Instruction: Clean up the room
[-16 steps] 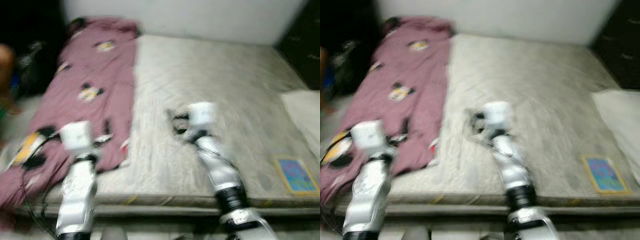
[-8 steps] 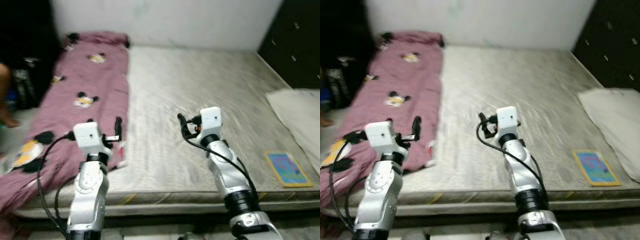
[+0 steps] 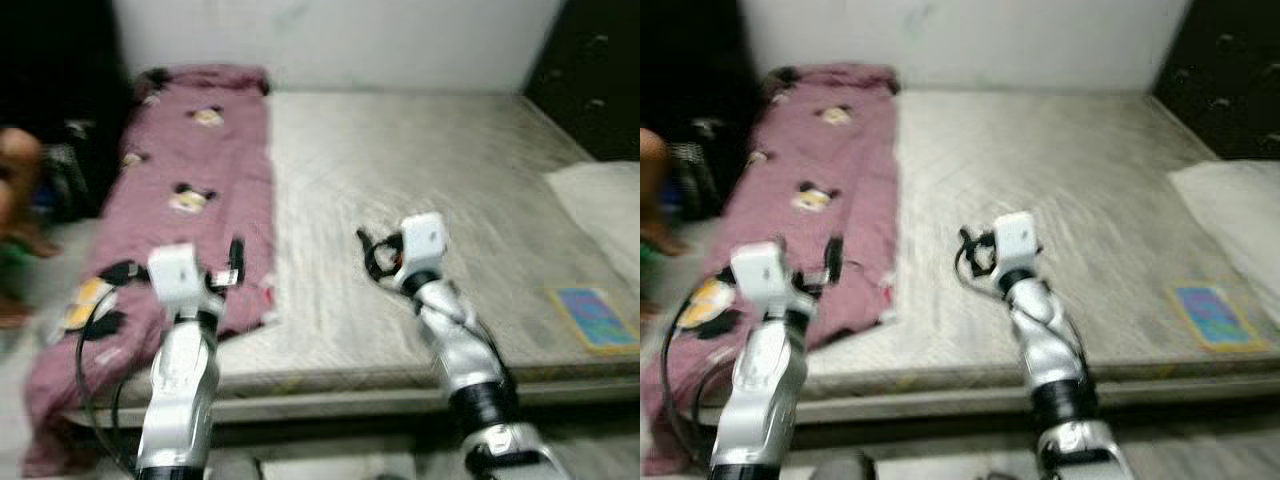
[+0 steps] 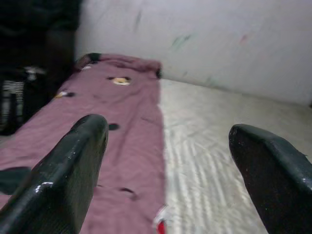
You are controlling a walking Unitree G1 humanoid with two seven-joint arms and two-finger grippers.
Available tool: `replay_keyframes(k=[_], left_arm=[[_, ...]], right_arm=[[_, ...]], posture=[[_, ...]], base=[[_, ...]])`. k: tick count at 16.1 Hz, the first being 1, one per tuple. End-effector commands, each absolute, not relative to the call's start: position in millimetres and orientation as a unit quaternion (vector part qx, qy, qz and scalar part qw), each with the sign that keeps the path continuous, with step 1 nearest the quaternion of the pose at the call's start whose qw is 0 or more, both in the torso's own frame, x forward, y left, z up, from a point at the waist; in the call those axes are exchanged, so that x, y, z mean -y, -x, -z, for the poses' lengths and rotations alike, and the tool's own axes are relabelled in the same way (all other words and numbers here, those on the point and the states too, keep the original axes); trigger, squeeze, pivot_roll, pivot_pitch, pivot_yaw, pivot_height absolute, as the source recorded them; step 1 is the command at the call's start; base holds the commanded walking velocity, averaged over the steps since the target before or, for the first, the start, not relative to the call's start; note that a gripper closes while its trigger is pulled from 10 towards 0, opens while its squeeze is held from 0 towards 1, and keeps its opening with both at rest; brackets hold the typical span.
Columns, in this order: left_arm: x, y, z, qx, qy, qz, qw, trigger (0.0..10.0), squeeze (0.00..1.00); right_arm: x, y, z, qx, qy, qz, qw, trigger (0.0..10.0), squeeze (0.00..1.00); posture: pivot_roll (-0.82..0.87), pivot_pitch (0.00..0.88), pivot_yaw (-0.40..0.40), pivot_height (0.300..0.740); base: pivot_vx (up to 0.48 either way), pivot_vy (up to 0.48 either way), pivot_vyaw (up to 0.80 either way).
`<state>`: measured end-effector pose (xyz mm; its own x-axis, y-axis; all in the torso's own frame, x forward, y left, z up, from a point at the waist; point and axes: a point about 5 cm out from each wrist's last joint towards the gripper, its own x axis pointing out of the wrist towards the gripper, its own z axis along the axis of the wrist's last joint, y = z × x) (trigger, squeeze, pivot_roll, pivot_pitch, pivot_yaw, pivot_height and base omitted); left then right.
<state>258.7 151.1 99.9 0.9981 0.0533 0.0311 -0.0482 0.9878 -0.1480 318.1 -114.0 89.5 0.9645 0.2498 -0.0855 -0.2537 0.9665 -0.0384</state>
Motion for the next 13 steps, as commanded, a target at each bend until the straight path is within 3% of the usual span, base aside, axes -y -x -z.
replay_keyframes(k=[1, 6, 8, 13], left_arm=[[-154.5, -261.4, -104.5, 0.024, 0.069, -0.031, 0.997, 10.0, 0.0], [-154.8, -261.5, -104.6, 0.025, 0.068, -0.031, 0.997, 10.0, 0.0], [-155.1, -261.5, -104.7, 0.025, 0.068, -0.033, 0.997, 10.0, 0.0], [-155.7, -262.3, -104.6, 0.023, 0.073, -0.033, 0.997, 10.0, 0.0]], right_arm=[[108.8, -321.1, -95.0, -0.034, 0.024, -0.137, 0.99, 10.0, 0.0], [108.8, -321.4, -94.8, -0.034, 0.024, -0.136, 0.99, 10.0, 0.0], [108.8, -321.4, -94.8, -0.034, 0.023, -0.136, 0.99, 10.0, 0.0], [108.3, -321.9, -95.1, -0.033, 0.023, -0.136, 0.99, 10.0, 0.0]], posture=[[0.01, 0.0, -0.071, 0.74], [0.01, 0.0, -0.069, 0.74], [0.01, 0.0, -0.069, 0.74], [0.01, 0.0, -0.067, 0.74]], base=[[0.0, 0.48, 0.0], [0.0, 0.467, 0.0], [0.0, 0.0, 0.0], [0.0, 0.456, 0.0]])
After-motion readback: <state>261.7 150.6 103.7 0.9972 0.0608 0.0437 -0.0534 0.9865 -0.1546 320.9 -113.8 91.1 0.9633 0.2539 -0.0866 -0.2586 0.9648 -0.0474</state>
